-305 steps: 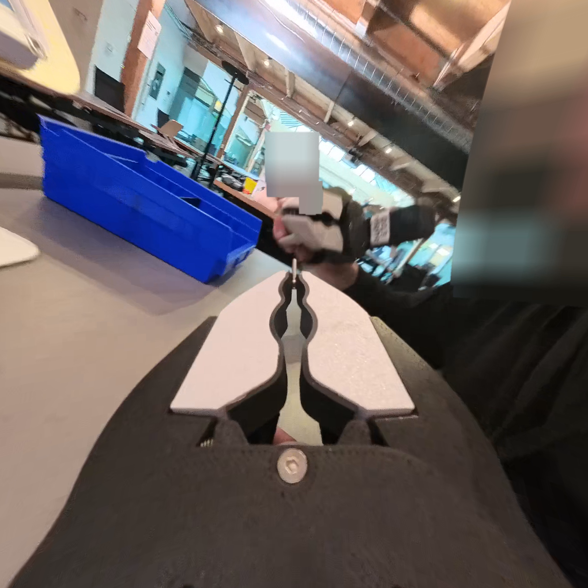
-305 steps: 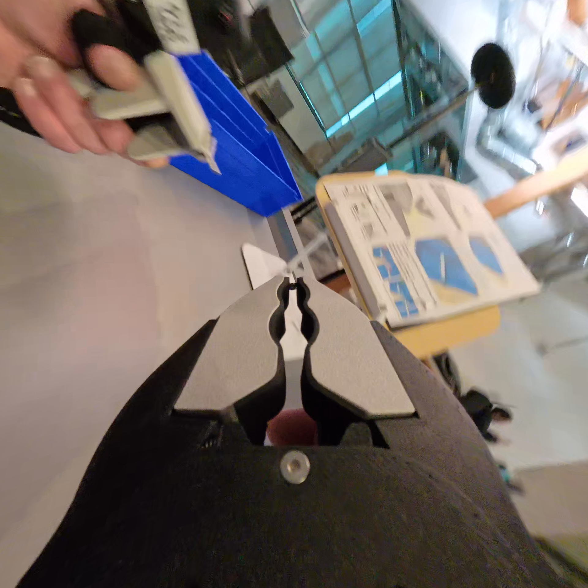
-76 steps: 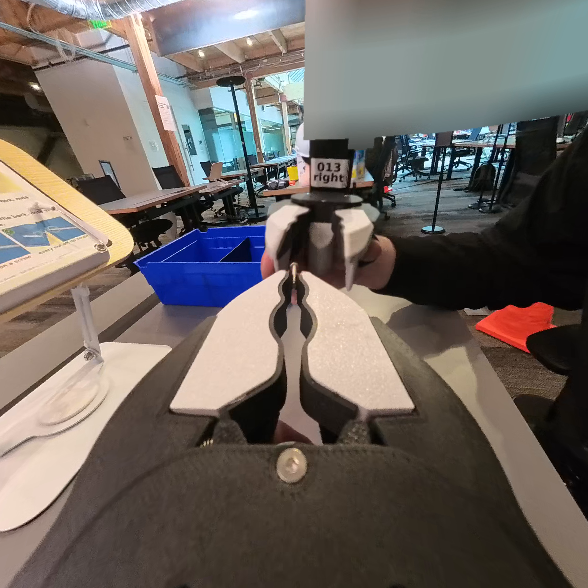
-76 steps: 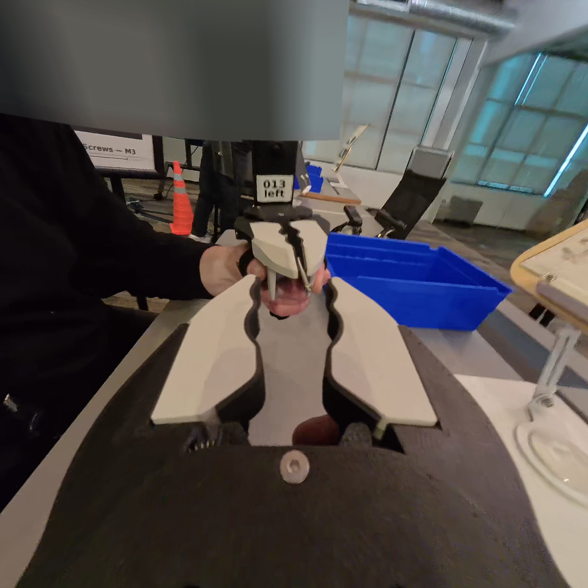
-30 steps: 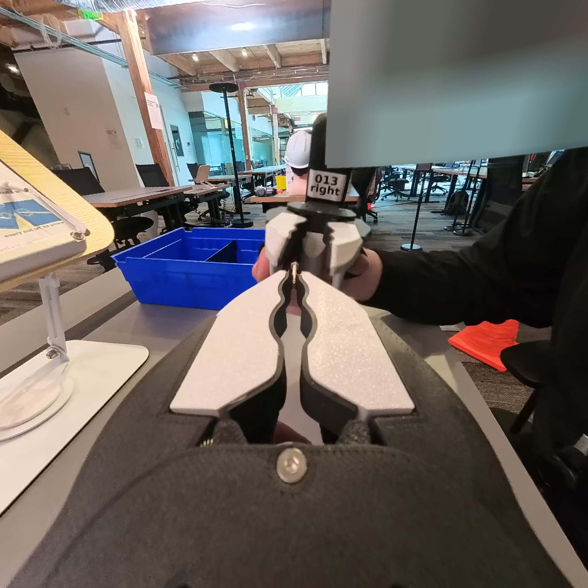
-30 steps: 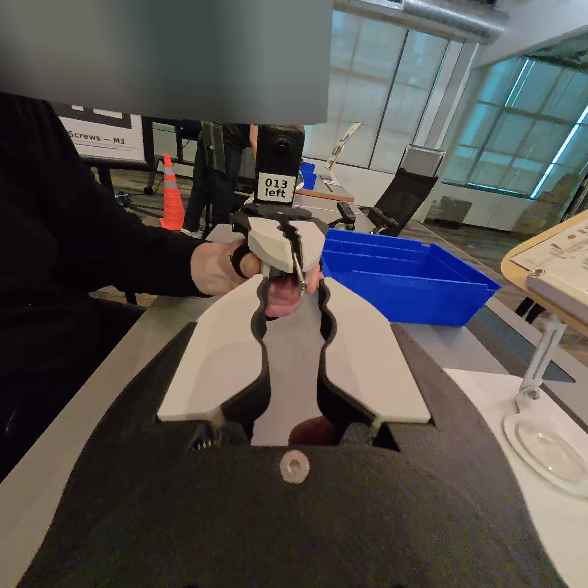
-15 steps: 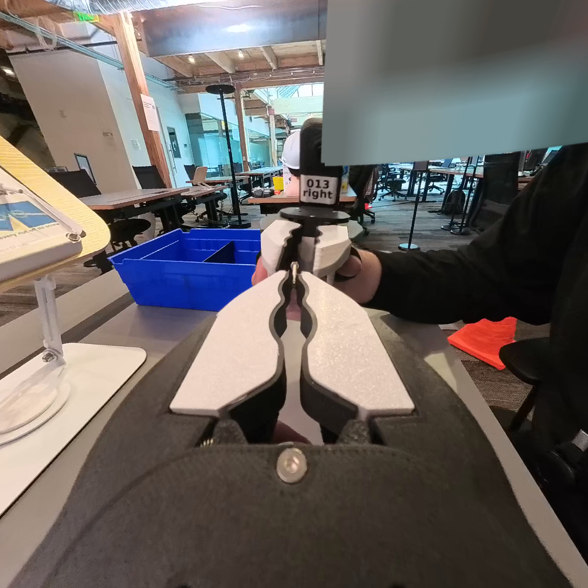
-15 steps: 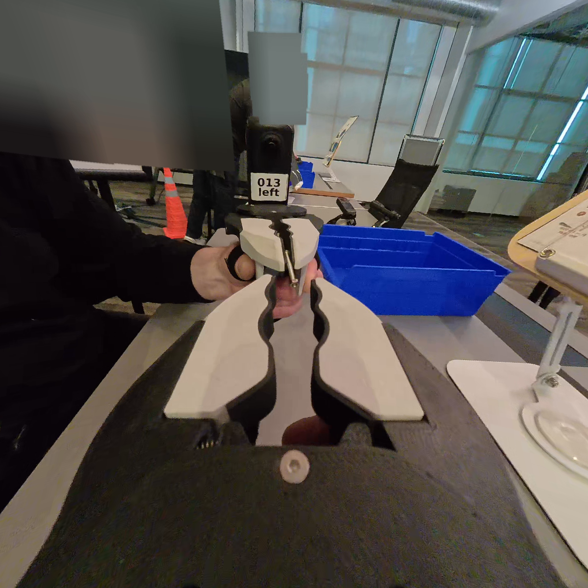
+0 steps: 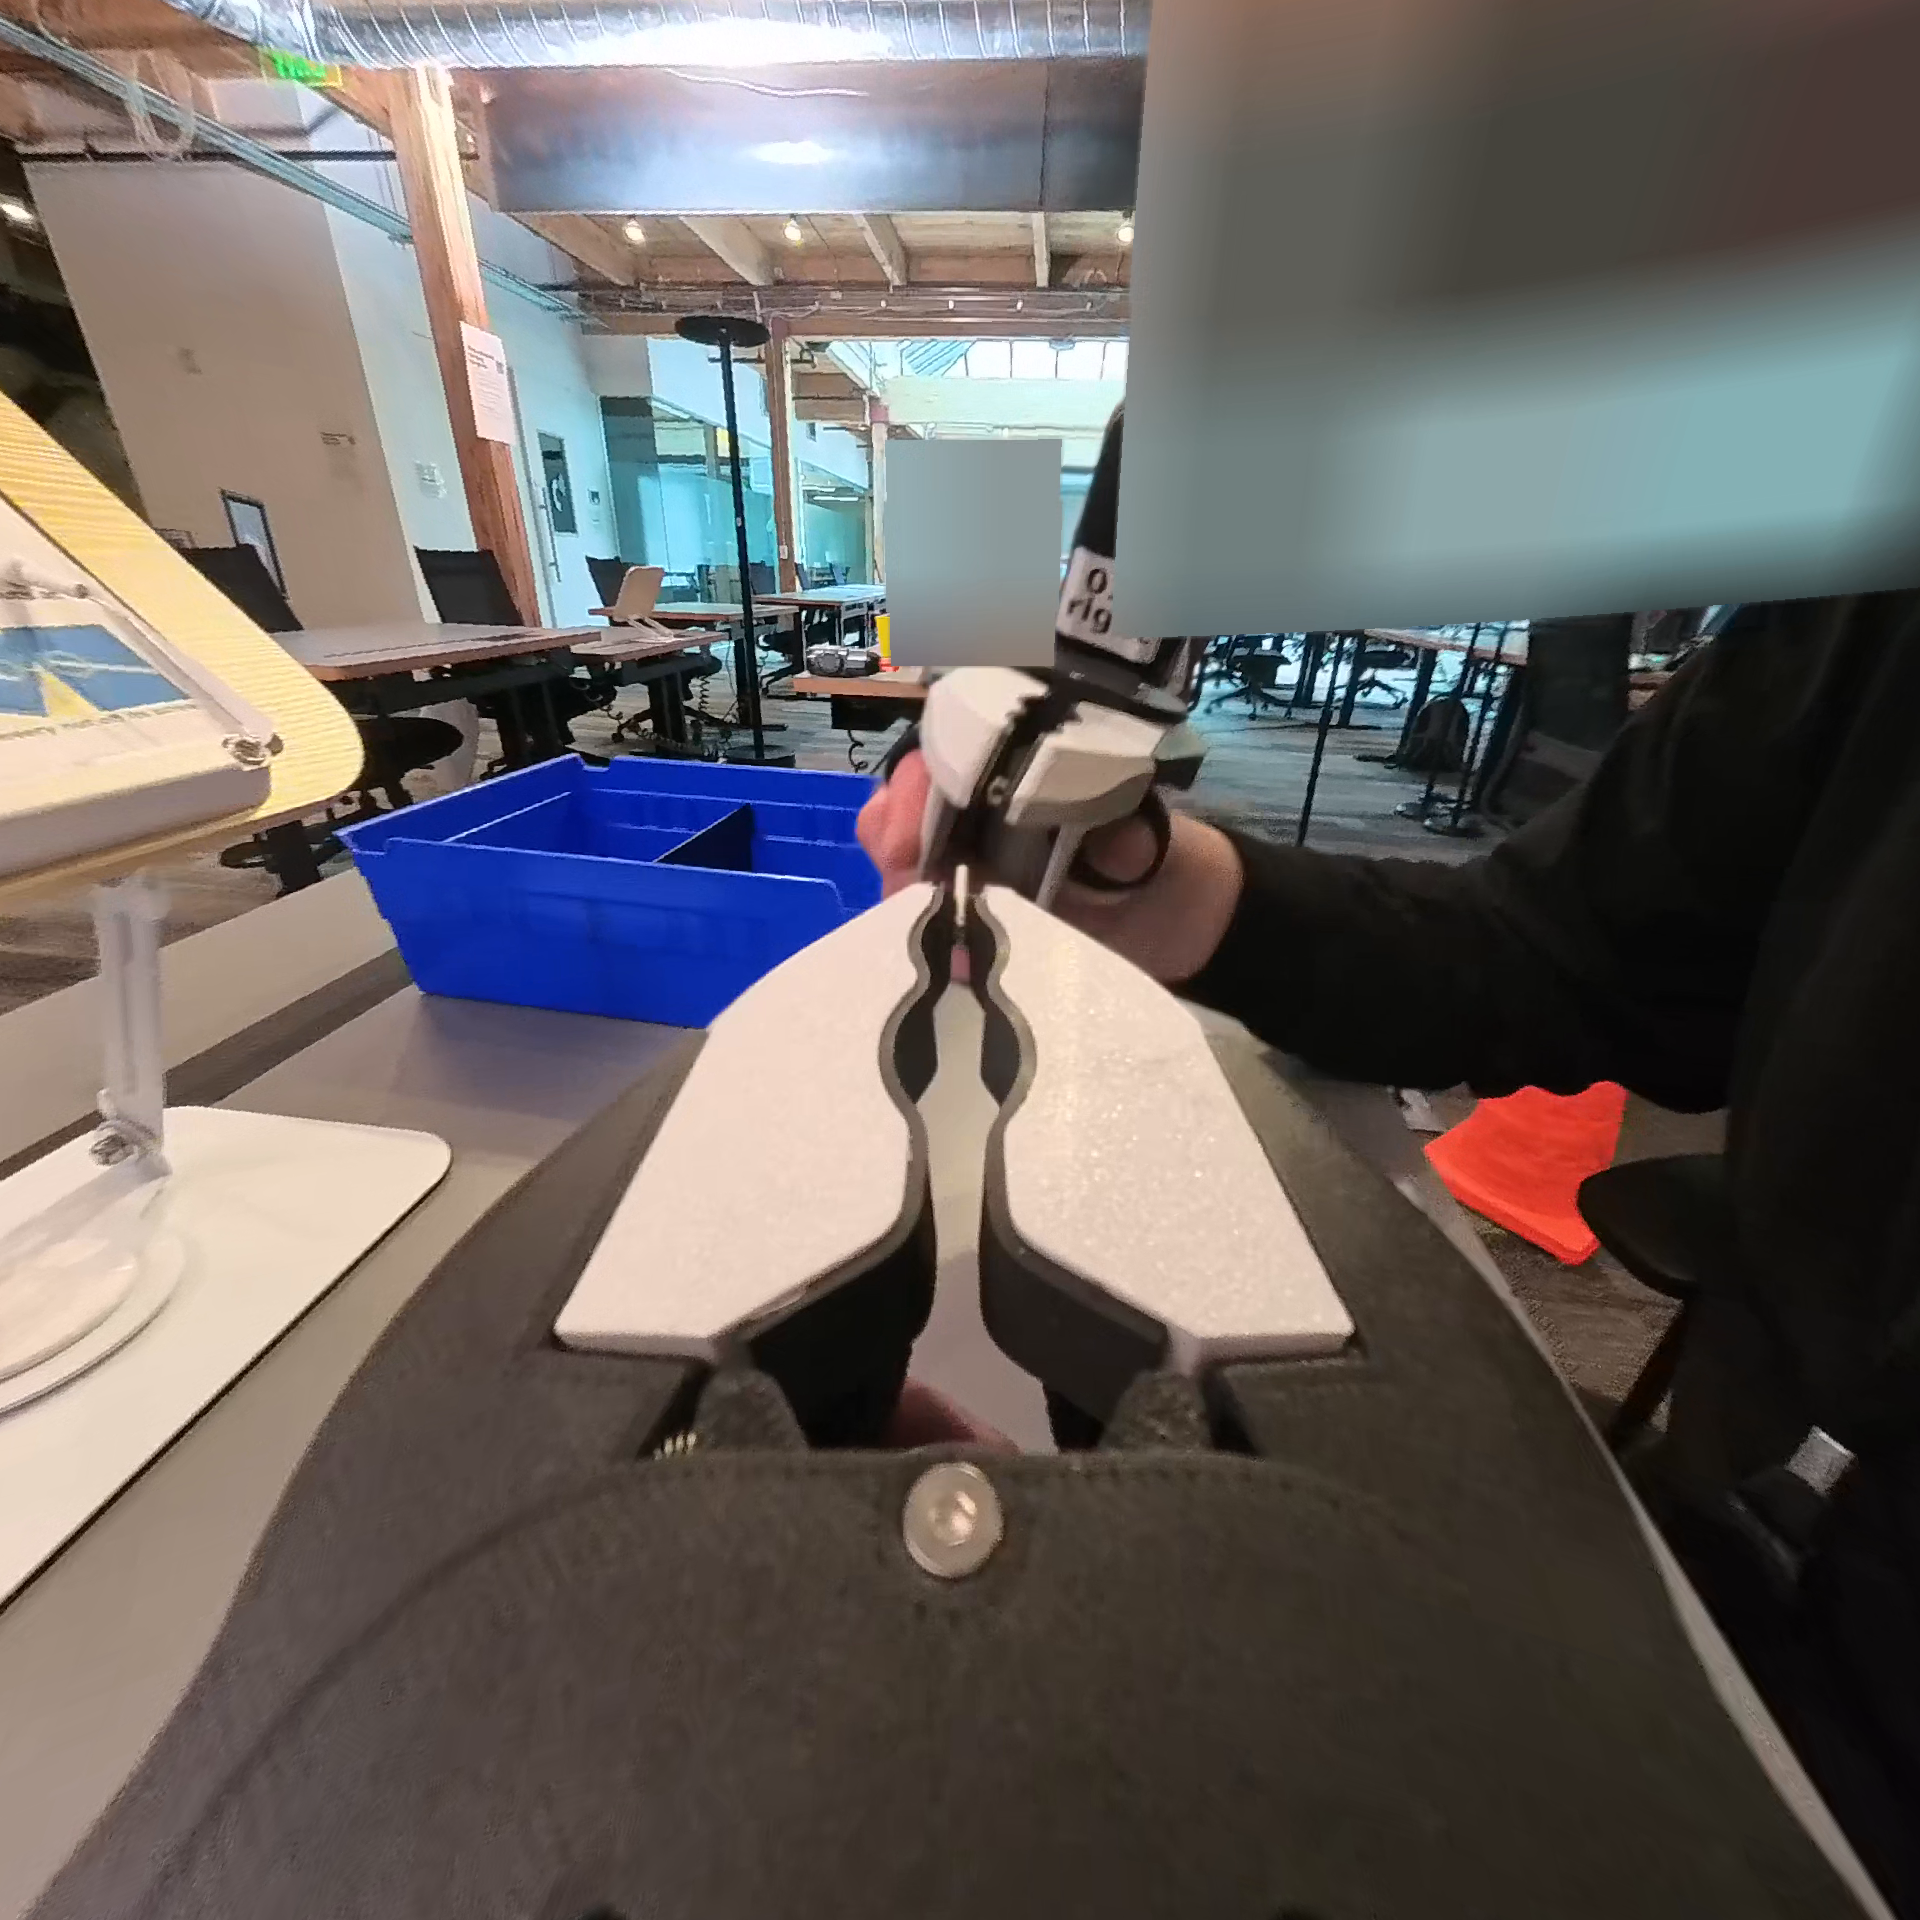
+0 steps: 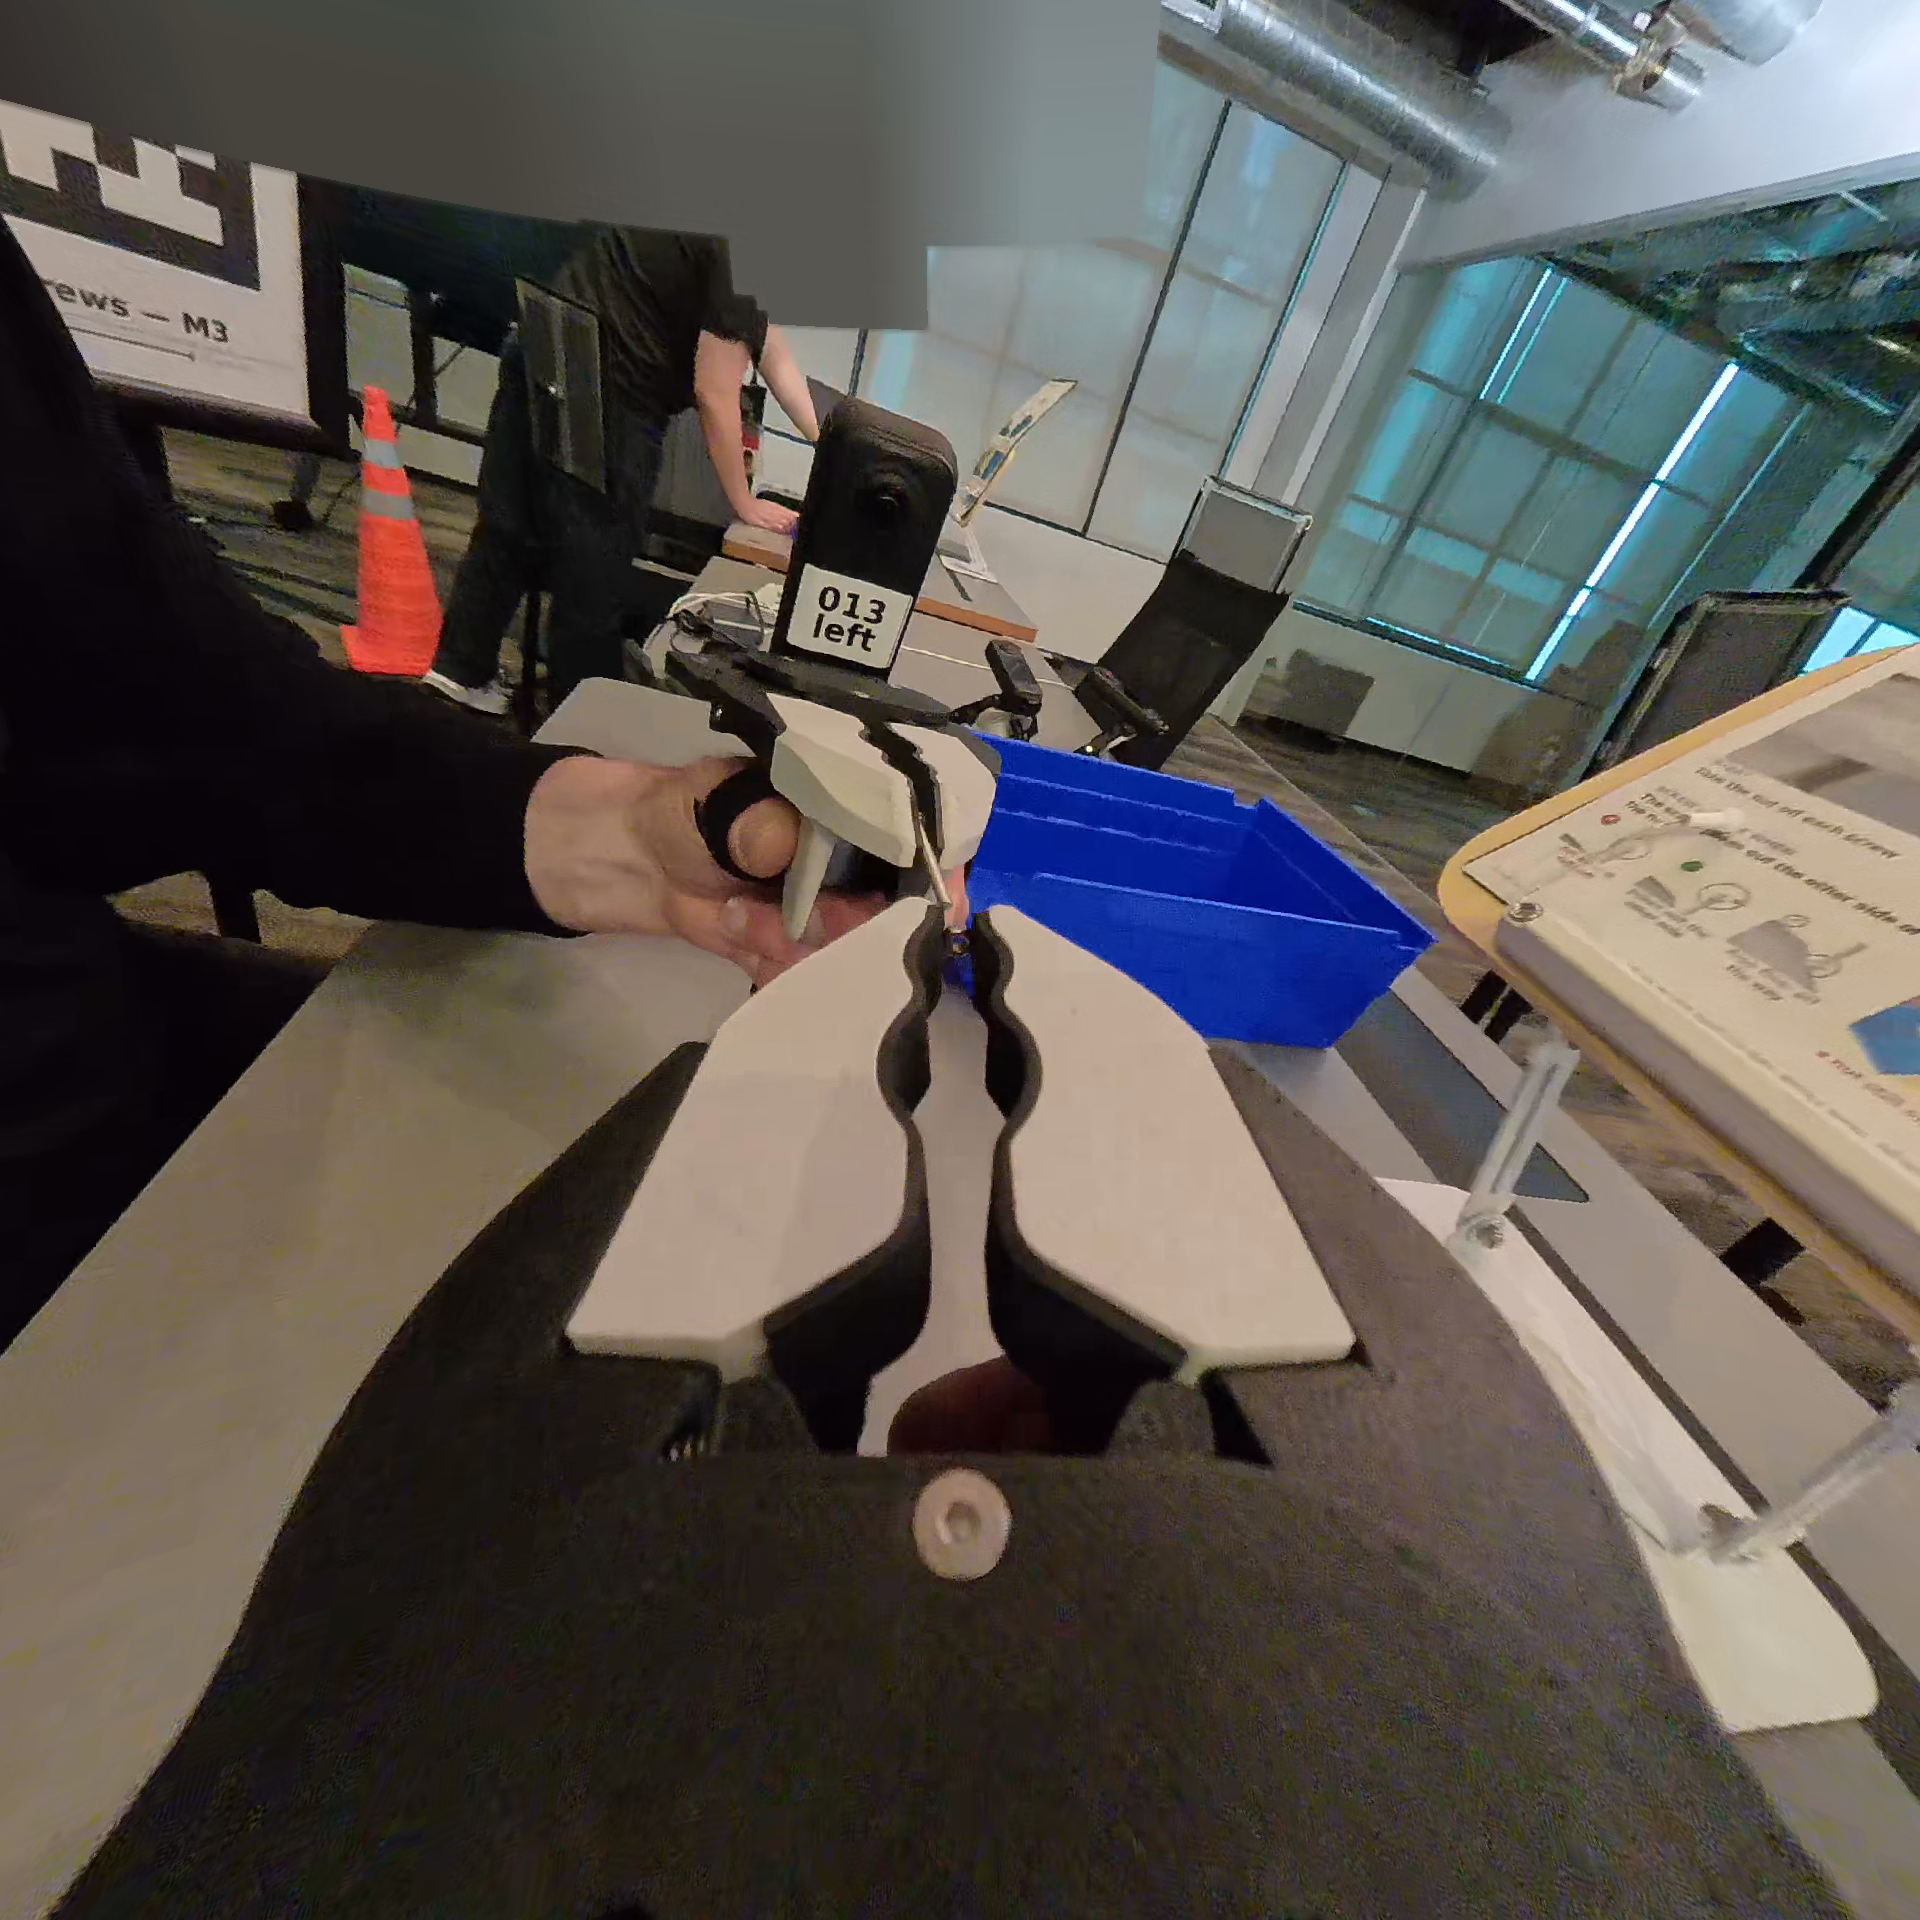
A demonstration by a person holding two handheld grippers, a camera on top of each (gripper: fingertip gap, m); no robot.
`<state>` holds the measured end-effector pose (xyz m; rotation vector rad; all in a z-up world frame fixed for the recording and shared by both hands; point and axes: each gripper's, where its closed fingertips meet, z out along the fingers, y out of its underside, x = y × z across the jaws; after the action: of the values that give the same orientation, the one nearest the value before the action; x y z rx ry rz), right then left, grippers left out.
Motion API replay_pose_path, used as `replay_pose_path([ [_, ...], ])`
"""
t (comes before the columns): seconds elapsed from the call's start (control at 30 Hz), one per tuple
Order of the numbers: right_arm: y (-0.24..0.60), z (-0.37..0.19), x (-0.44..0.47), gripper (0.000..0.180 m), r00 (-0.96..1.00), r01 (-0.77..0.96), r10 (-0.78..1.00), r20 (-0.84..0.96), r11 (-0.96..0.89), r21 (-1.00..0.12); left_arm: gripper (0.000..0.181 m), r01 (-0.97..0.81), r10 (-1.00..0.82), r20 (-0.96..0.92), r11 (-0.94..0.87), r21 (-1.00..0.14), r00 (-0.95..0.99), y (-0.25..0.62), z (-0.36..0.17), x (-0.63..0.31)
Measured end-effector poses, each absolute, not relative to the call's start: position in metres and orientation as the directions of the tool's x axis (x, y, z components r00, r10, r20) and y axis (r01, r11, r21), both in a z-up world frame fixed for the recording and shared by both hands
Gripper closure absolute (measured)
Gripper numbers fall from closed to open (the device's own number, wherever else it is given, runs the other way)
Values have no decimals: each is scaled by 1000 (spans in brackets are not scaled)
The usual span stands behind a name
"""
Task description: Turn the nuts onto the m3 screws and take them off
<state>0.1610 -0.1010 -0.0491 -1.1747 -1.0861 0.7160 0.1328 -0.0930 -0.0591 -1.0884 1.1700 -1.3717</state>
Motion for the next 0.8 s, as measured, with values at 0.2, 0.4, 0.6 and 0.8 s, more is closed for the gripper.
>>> replay_pose_path([
  [0.2, -95, -42, 227, 175, 528, 254, 762, 375, 281, -926, 178, 83, -999, -3, 0, -997, -41, -81, -71, 129],
  [0.4, -62, -53, 345, 175, 741, 484, 499, 449, 66, -873, 178, 61, -999, -32, 32, -998, -12, -77, -75, 127],
  [0.6, -25, -148, 435, 175, 828, 521, 448, 337, -394, -757, 178, 36, -999, -44, 43, -998, -7, -75, -83, 131],
  [0.8, -13, -206, 446, 170, 798, 590, 526, 295, -580, -561, 178, 12, -999, -45, 45, -999, -13, -75, -90, 135],
])
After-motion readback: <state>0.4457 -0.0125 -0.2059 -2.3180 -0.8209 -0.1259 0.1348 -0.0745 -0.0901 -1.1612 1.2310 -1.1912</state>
